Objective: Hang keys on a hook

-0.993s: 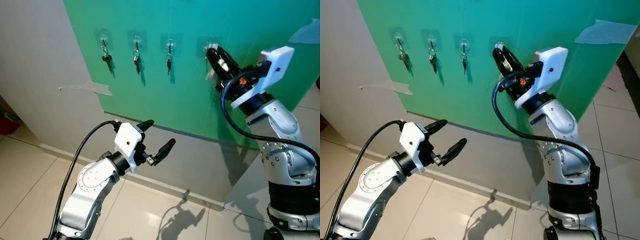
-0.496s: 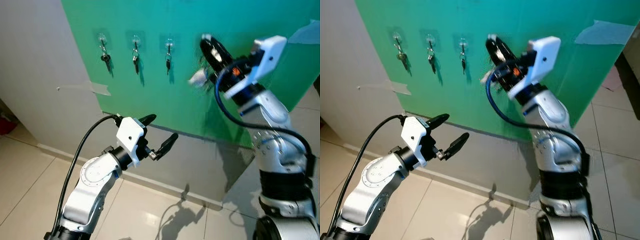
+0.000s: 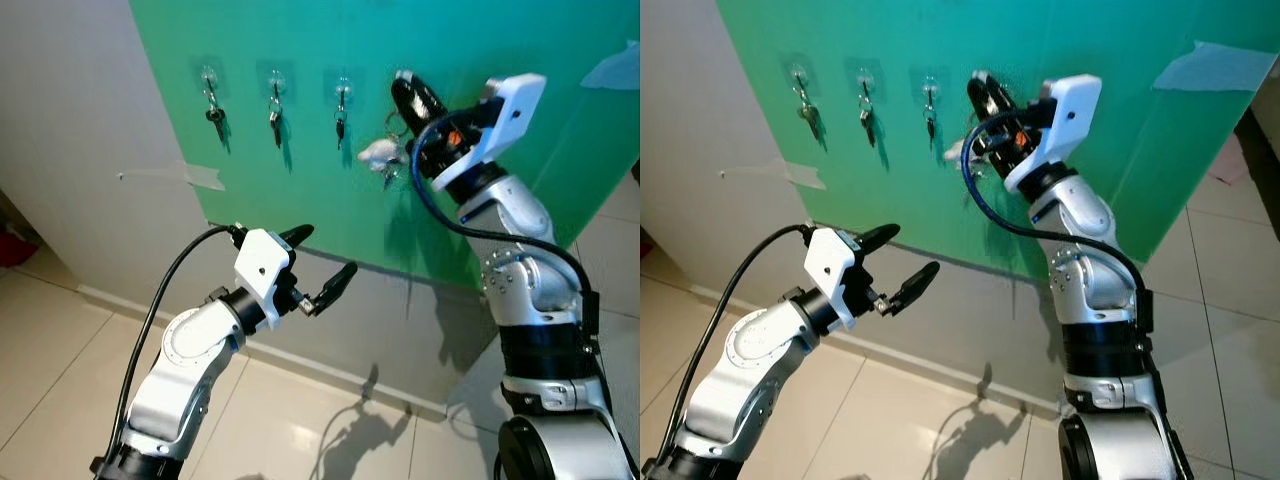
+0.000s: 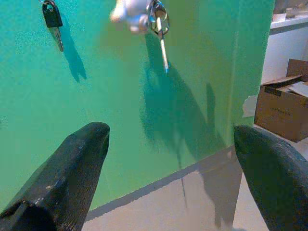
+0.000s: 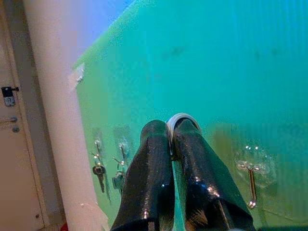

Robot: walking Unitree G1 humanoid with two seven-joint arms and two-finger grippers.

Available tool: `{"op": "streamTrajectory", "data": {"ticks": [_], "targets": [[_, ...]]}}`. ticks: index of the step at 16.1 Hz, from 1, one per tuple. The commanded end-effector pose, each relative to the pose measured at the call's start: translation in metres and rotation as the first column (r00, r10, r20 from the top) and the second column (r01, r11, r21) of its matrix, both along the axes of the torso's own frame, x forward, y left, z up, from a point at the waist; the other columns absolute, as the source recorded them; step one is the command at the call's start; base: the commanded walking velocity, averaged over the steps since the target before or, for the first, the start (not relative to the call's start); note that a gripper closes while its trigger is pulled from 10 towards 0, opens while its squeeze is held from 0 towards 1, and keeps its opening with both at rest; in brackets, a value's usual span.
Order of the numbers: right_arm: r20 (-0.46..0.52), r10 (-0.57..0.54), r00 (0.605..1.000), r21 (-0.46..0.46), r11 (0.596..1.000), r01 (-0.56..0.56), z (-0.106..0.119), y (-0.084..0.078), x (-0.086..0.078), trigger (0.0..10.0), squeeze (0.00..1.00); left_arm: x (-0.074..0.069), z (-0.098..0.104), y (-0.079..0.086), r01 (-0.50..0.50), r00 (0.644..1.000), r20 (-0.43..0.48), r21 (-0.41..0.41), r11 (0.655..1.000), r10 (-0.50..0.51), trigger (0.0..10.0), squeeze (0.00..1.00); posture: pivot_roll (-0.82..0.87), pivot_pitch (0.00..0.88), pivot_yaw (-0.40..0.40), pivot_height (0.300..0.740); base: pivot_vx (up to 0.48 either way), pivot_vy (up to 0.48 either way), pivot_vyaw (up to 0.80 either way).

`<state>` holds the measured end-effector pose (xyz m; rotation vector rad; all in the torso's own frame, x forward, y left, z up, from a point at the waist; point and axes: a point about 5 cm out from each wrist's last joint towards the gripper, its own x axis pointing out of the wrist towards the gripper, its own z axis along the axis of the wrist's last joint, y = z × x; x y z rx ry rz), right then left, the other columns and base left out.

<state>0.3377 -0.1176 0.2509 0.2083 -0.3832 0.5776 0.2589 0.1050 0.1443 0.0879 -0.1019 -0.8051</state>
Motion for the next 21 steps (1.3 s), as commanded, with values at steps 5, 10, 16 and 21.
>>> {"op": "streamTrajectory", "data": {"ticks": [5, 10, 16, 21], "targets": [[0.040, -0.025, 0.999, -0.002, 1.000, 0.025, 0.004, -0.001, 0.006, 10.0, 0.00, 0.003, -0.001, 0.003, -0.007, 1.000, -0.009, 0.022, 1.000, 0.007, 10.0, 0.00, -0.03, 0.000, 0.039, 0.740, 0.000, 0.000, 0.00], [0.067, -0.053, 0.996, -0.008, 0.999, 0.053, 0.010, -0.010, 0.009, 10.0, 0.00, 0.001, -0.002, 0.003, 0.001, 1.000, -0.010, 0.024, 1.000, 0.000, 10.0, 0.00, -0.03, 0.000, 0.041, 0.740, 0.000, 0.000, 0.00], [0.066, -0.065, 0.996, -0.056, 0.996, 0.068, 0.002, -0.009, 0.011, 10.0, 0.00, 0.000, -0.004, 0.004, 0.008, 1.000, -0.012, 0.030, 1.000, -0.007, 10.0, 0.00, -0.03, 0.000, 0.044, 0.740, 0.000, 0.000, 0.00], [0.033, -0.048, 0.998, -0.134, 0.990, 0.052, -0.020, 0.001, 0.009, 10.0, 0.00, -0.001, -0.004, 0.004, 0.004, 1.000, -0.012, 0.035, 0.999, -0.003, 10.0, 0.00, -0.03, 0.000, 0.042, 0.740, 0.000, 0.000, 0.00]]}}
